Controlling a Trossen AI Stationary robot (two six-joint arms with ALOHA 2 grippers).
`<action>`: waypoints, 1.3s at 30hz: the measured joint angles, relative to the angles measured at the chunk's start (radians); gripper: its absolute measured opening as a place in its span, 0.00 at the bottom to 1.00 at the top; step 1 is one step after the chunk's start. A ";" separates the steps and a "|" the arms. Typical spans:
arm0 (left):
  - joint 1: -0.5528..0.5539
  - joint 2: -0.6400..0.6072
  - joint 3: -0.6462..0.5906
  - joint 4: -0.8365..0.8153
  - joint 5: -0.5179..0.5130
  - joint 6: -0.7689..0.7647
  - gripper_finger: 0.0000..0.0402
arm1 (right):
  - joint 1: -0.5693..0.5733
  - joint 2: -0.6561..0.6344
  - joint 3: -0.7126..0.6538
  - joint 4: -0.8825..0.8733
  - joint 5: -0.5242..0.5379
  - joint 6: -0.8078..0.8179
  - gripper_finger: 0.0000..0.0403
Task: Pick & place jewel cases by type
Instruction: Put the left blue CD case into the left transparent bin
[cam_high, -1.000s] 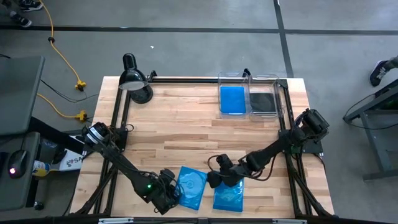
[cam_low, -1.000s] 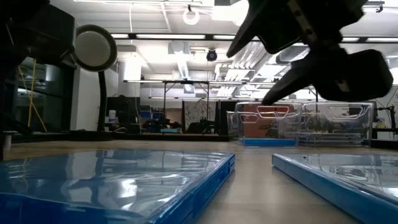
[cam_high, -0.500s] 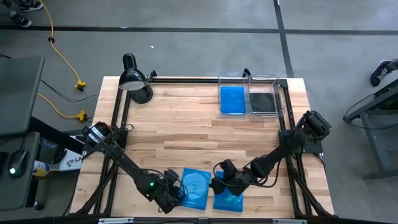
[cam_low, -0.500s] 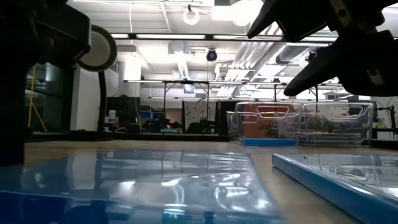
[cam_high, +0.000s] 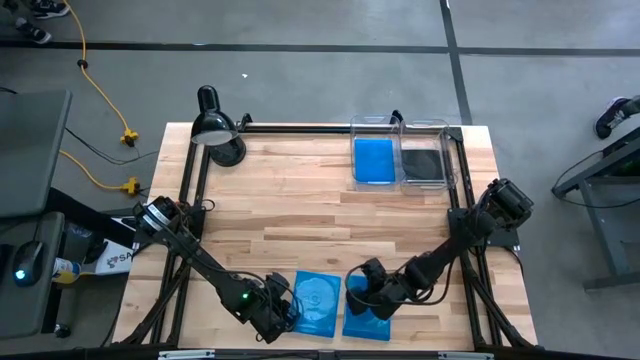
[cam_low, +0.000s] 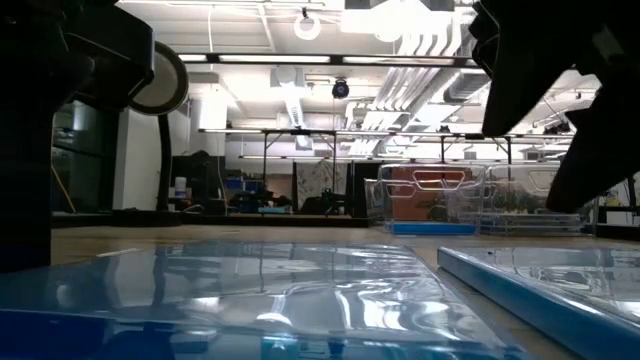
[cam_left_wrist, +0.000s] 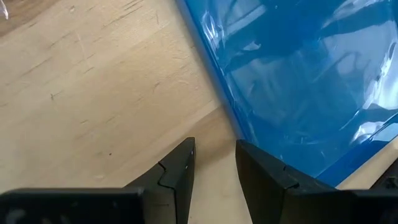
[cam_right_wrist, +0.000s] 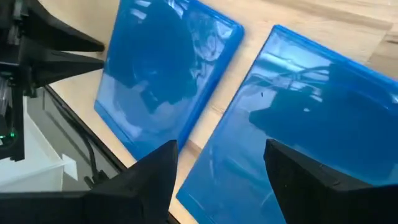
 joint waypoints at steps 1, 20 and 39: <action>0.000 0.000 0.000 0.000 0.000 0.000 0.29 | 0.002 0.000 0.000 -0.004 0.001 0.002 0.56; 0.000 0.000 0.000 -0.010 -0.007 0.004 0.29 | -0.032 0.101 0.000 0.229 0.020 -0.055 0.56; 0.000 -0.001 0.000 -0.014 -0.007 0.004 0.29 | -0.023 0.067 0.004 -0.123 -0.236 -0.018 0.56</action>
